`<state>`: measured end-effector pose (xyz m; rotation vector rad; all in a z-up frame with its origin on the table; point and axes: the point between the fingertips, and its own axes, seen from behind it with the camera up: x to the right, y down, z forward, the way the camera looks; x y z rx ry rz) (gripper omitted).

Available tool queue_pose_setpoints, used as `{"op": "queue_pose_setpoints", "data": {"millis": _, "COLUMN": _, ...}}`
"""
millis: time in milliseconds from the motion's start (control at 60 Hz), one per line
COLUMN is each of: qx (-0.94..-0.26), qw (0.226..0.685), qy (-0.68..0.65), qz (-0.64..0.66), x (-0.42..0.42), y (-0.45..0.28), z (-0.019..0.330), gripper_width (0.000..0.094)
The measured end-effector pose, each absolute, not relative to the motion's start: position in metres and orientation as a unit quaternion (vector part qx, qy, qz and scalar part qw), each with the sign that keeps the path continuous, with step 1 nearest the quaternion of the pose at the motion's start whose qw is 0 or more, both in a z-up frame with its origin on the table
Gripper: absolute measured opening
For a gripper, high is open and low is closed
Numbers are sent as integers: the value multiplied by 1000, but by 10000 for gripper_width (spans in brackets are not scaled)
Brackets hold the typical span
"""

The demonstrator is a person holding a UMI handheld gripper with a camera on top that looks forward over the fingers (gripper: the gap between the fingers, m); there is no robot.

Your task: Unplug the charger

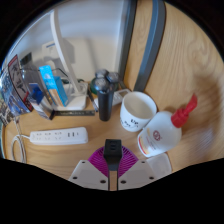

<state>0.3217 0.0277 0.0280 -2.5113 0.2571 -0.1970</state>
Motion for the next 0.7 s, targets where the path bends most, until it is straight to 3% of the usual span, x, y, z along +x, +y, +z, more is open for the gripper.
{"op": "queue_pose_setpoints", "data": {"millis": 150, "qx": -961, "qw": 252, "qy": 94, "qz": -65, "x": 327, "y": 22, "z": -5, "gripper_width": 119}}
{"op": "queue_pose_setpoints", "data": {"millis": 383, "qx": -961, "qw": 254, "qy": 79, "qz": -75, "x": 333, "y": 40, "z": -7, "gripper_width": 285}}
{"op": "queue_pose_setpoints", "data": {"millis": 450, "qx": -960, "qw": 258, "qy": 80, "qz": -78, "x": 333, "y": 43, "z": -7, "gripper_width": 287}}
{"op": "queue_pose_setpoints", "data": {"millis": 517, "qx": -959, "qw": 261, "qy": 82, "qz": -79, "x": 331, "y": 42, "z": -7, "gripper_width": 403}}
{"op": "queue_pose_setpoints", "data": {"millis": 617, "qx": -957, "qw": 266, "qy": 80, "qz": -86, "x": 329, "y": 40, "z": -2, "gripper_width": 416}}
{"op": "queue_pose_setpoints", "data": {"millis": 700, "qx": -951, "qw": 286, "qy": 83, "qz": -85, "x": 320, "y": 39, "z": 15, "gripper_width": 613}}
